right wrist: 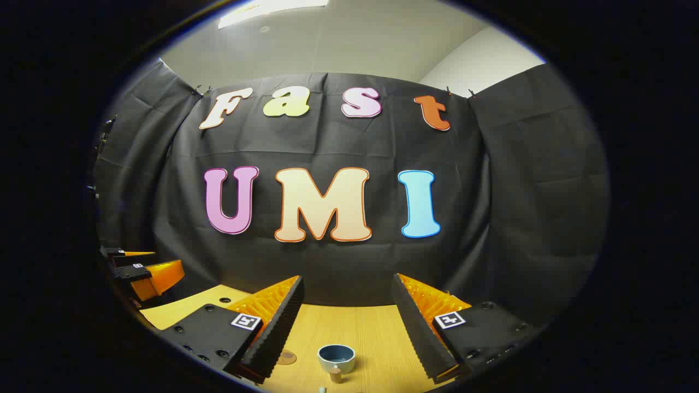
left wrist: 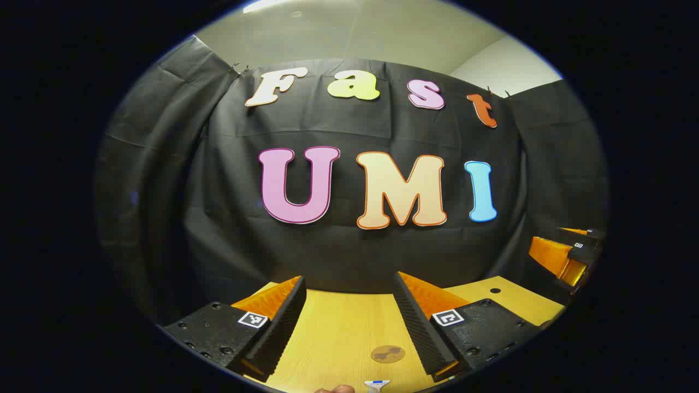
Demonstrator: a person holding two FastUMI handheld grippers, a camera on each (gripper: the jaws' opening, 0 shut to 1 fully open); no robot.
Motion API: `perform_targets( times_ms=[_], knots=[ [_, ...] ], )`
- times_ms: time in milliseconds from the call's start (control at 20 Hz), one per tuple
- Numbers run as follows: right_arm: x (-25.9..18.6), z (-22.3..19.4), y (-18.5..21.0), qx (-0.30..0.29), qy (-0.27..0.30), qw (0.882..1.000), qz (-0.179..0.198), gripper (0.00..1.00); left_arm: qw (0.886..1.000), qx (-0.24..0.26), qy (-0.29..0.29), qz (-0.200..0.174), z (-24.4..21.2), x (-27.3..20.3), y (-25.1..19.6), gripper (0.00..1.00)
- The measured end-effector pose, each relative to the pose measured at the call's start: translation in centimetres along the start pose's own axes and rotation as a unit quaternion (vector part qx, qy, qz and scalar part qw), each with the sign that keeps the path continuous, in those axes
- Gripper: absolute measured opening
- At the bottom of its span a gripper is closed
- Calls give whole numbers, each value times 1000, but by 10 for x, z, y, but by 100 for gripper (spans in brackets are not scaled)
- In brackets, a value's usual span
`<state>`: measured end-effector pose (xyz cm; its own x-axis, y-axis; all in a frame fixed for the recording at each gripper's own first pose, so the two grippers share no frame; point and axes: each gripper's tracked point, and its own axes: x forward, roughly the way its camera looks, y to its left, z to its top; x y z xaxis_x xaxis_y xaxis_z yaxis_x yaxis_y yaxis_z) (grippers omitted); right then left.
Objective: Put the toothbrush and toothpaste on the desktop into the cup, then pick up the cup and place it on the coaster on the desktop.
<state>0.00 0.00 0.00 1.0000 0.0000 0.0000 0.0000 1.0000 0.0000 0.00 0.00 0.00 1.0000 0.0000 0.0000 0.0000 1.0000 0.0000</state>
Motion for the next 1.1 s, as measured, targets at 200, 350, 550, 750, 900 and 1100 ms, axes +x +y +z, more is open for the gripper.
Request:
perform_targets(
  times_ms=[200,350,550,750,900,1100],
  knots=[
    [-4,1,9,2,2,1000,11,99,1000,2,-5,3,3,-4,6,94],
    [-7,2,16,3,4,1000,21,99,1000,5,-9,4,6,-7,9,93],
    [-12,4,16,3,0,1000,19,99,1000,9,-9,-1,6,-9,8,94],
    [-13,4,18,0,4,1000,19,99,1000,12,-14,-7,9,-9,7,93],
    [-13,-11,18,-7,23,1000,20,99,1000,19,-16,-11,9,-8,6,93],
    [-7,-45,23,-17,71,997,30,99,1000,23,-19,-11,10,-8,8,93]
  ],
)
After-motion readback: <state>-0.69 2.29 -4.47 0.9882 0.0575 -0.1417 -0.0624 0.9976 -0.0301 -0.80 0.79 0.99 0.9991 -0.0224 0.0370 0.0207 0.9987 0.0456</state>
